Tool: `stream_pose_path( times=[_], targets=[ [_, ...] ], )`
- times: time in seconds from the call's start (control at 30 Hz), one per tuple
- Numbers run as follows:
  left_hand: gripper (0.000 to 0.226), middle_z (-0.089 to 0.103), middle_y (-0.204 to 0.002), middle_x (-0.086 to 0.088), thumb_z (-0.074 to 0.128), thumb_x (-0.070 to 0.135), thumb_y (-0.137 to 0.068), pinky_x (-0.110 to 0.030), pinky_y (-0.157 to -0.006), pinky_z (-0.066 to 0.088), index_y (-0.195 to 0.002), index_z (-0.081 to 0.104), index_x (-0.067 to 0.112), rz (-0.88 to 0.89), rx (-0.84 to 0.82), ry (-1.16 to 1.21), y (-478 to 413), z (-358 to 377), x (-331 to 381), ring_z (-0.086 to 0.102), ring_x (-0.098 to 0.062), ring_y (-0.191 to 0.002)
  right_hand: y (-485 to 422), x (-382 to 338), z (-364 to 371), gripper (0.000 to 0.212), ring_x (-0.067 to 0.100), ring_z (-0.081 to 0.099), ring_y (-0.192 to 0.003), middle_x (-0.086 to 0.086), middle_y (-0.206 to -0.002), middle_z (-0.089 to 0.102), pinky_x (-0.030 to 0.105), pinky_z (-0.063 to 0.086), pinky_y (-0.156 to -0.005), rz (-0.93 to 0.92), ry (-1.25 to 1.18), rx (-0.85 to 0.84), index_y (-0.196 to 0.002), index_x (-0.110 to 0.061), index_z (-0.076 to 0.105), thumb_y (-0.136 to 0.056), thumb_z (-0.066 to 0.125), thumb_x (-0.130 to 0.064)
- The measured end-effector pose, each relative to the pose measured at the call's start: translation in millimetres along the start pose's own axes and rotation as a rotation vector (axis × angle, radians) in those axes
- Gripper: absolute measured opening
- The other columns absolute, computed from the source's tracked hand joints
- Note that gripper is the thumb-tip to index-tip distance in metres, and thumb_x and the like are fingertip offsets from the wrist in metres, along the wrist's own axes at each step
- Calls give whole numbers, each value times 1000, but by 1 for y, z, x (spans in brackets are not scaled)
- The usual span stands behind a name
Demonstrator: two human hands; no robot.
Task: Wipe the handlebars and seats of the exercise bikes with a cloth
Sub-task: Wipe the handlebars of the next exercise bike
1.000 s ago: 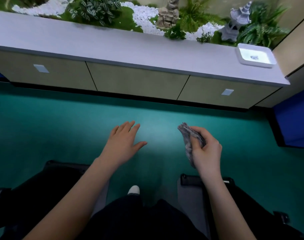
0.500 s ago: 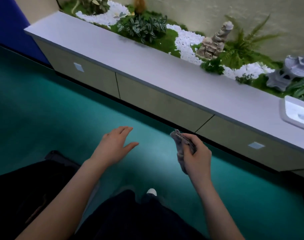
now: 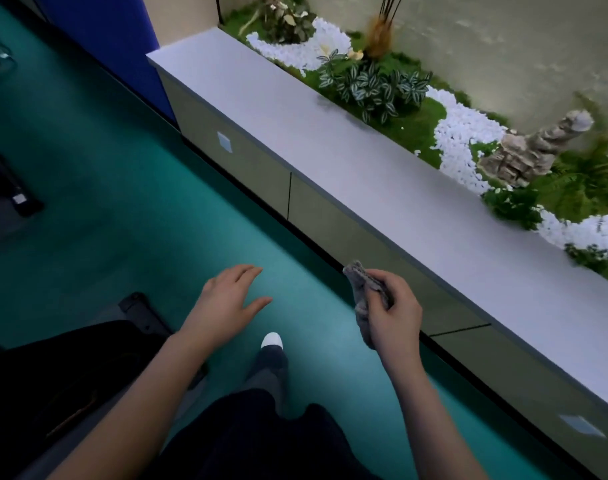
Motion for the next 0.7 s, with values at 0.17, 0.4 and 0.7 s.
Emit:
stream_pose_path(
  times=[0.17,0.4,0.7],
  targets=[
    [61,37,-146,3,47,50,-92,-32,-111,19,-144,34,20,-14,12,29,-76,-27,-21,29,-14,-137,-80,-27,44,26,-11,56,-66,7,-95,61,2,39,-54,8,-9,-63,-93,-12,66,-87,53,9],
    [61,33,-149,3,46,49,-93,-32,-112,15,-145,32,20,-115,89,69,-149,-71,-59,26,-16,-138,-169,-70,102,37,-2,56,-54,5,-88,62,9,42,-48,-96,-3,-201,-86,-29,63,-89,52,6],
    [62,33,-150,1,46,50,-93,-34,-111,20,-145,32,19,-419,149,131,-202,-95,-112,28,-17,-138,-287,-93,190,41,18,62,-79,-4,-86,63,34,50,-70,-206,41,-438,-90,-39,61,-87,53,1]
  ],
)
Point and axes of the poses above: each hand's wrist, its own y-axis away from the middle knuckle, its own z-axis out of the palm, x = y × z, the point moved 1 cm from there along -y, towards the middle knuckle
